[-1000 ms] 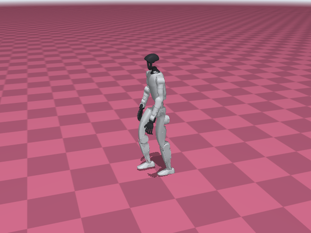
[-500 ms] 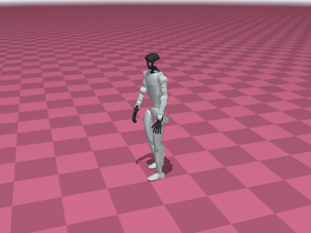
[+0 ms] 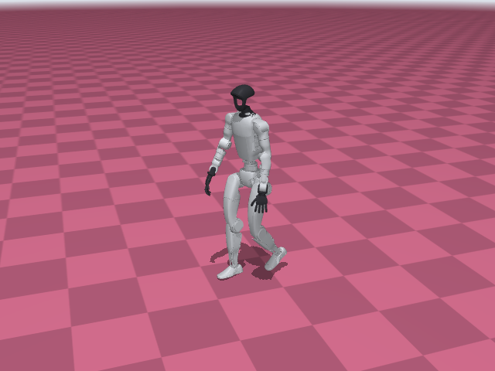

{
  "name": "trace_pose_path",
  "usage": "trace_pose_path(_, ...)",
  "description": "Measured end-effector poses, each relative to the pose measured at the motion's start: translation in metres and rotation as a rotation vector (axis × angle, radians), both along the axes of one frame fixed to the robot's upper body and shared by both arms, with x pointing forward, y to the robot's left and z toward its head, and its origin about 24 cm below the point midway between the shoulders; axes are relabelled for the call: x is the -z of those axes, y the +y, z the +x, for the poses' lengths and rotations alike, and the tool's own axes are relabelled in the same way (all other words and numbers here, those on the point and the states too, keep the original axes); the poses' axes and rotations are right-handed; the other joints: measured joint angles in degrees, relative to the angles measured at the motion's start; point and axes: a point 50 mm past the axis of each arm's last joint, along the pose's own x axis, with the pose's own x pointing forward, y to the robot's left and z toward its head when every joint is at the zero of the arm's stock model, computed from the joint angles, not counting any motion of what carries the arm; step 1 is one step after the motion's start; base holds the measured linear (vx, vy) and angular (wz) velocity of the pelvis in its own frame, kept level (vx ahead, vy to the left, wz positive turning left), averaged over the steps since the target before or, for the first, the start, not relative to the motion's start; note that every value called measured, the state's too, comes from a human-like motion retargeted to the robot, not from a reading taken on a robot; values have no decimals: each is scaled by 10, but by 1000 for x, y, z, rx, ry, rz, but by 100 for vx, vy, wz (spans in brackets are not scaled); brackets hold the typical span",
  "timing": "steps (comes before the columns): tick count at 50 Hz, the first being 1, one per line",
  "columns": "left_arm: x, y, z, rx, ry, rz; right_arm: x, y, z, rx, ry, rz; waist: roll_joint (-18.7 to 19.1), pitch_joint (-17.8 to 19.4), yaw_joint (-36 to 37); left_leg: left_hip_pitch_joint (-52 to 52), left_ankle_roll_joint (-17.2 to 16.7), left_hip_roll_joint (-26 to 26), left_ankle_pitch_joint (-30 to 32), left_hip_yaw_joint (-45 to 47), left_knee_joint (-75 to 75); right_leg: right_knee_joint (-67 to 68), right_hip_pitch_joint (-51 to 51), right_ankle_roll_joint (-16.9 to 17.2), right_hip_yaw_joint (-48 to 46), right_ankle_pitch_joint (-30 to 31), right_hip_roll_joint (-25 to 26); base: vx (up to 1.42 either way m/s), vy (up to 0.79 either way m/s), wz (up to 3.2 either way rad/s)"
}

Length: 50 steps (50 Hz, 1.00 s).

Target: Walk

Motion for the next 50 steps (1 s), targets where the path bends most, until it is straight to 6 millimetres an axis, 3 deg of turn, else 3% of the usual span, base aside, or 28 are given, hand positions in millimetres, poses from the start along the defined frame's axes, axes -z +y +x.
trace_pose_path(7,-6,6,21,9,-41,33,-3,15,9,-85,-12,4,-11,7,-36,66,31,-14,-55,-16,-181,10,-49,11,-13,64,-6,-43,-2,37)
trace_pose_path(10,-10,6,36,32,-73,50,-1,23,6,-109,1,20,-25,14,-52,79,52,-20,-71,-15,-239,21,-69,49,9,110,-12,-39,0,61)
trace_pose_path(13,-15,2,50,56,-106,57,5,31,-3,-117,31,42,-35,19,-65,84,60,-27,-61,-26,-279,38,-81,82,30,117,-11,-34,1,62)
trace_pose_path(18,-24,-9,76,104,-167,44,16,34,-24,-100,102,70,-32,21,-71,74,57,-20,-32,-44,-318,110,-98,65,-7,81,-22,-28,1,47)
trace_pose_path(26,-41,-31,111,212,-290,-2,30,24,-60,-24,207,88,-15,15,-69,57,45,-3,13,-72,-355,272,-117,38,-40,30,-43,-22,-1,43)
trace_pose_path(33,-56,-43,129,311,-386,-35,32,10,-73,28,234,78,-2,5,-44,33,30,8,54,-89,-378,409,-116,21,-44,-21,-58,-23,-4,29)
trace_pose_path(40,-46,-36,110,377,-321,-40,26,-4,-62,48,198,59,7,-16,7,-12,22,14,95,-88,-395,522,-68,5,-33,-71,-63,-29,-5,8)
trace_pose_path(45,-26,-18,68,361,-169,-19,17,-13,-43,56,138,40,8,-34,54,-58,20,14,128,-76,-396,533,-5,18,-2,-71,-52,-36,-6,-4)
trace_pose_path(50,-7,3,14,269,-2,2,4,-17,-17,53,40,27,3,-47,100,-109,17,12,164,-60,-389,444,74,49,56,-58,-27,-45,-8,-6)
